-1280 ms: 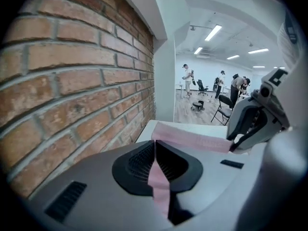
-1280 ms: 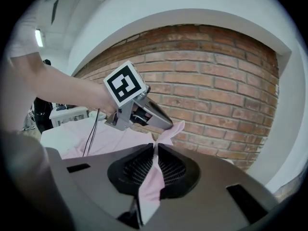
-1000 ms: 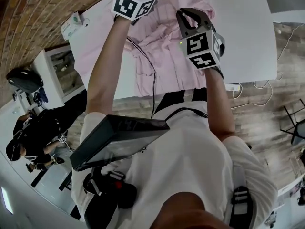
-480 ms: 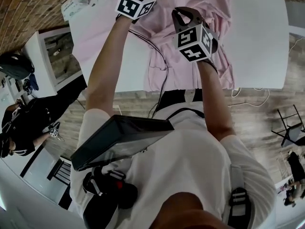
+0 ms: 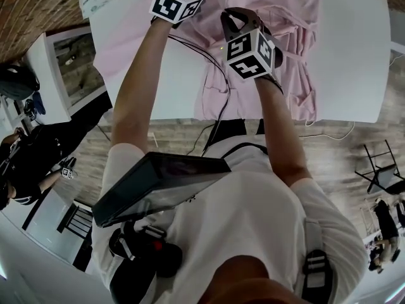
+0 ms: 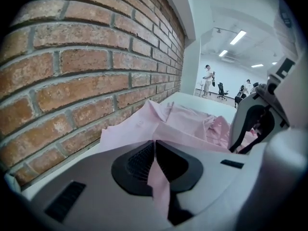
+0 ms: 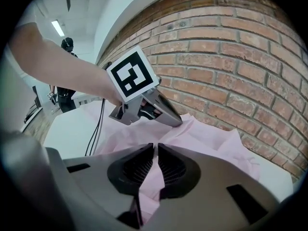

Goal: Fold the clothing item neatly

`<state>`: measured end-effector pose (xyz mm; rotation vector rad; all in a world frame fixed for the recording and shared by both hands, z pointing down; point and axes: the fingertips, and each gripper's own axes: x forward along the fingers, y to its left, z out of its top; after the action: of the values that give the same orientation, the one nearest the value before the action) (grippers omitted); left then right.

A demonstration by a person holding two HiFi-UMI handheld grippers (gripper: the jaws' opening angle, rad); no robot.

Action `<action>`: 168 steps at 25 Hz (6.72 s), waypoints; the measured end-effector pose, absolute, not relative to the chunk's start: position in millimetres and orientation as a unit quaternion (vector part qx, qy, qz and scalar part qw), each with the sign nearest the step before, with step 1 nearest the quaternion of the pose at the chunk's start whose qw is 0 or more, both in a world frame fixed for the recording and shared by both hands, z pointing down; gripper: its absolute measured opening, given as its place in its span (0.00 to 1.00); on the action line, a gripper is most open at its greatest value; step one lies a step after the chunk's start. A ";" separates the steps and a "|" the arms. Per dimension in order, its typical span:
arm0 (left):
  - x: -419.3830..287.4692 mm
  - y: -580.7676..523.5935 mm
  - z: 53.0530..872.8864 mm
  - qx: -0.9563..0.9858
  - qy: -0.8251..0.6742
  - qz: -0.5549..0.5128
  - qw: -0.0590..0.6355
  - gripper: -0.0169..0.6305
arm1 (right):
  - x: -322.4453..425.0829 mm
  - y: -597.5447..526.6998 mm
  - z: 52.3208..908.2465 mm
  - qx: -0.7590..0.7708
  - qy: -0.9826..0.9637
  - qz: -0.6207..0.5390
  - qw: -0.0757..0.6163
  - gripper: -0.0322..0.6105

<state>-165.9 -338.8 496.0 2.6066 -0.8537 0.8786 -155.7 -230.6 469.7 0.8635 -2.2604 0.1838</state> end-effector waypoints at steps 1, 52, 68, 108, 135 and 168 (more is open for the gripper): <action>-168.7 -338.5 498.0 0.897 -0.295 0.302 0.133 0.05 | -159.8 -230.1 471.8 0.330 -0.873 0.072 0.351 0.11; -154.9 -266.5 559.5 0.775 -0.484 0.348 0.210 0.05 | 81.1 -304.5 548.1 0.334 -0.851 0.130 0.384 0.20; -176.0 -183.9 433.2 0.746 -0.596 0.243 0.171 0.05 | 46.8 -258.3 464.6 0.284 -0.904 0.057 0.313 0.18; -279.1 155.8 326.1 0.759 -0.622 0.168 0.097 0.03 | -118.1 44.7 291.1 0.214 -0.947 -0.059 0.233 0.06; -366.6 118.0 354.2 0.626 -0.744 0.158 0.173 0.03 | -264.5 -28.8 302.4 0.021 -0.975 -0.078 0.208 0.06; -518.2 -51.2 463.7 0.495 -0.807 0.007 0.321 0.13 | -455.9 -138.3 364.7 -0.080 -0.959 -0.150 0.226 0.06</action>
<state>-518.2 -51.2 463.7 1.3017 -2.1205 0.0181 -455.9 -138.3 364.7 -0.2192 -2.6449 -0.4122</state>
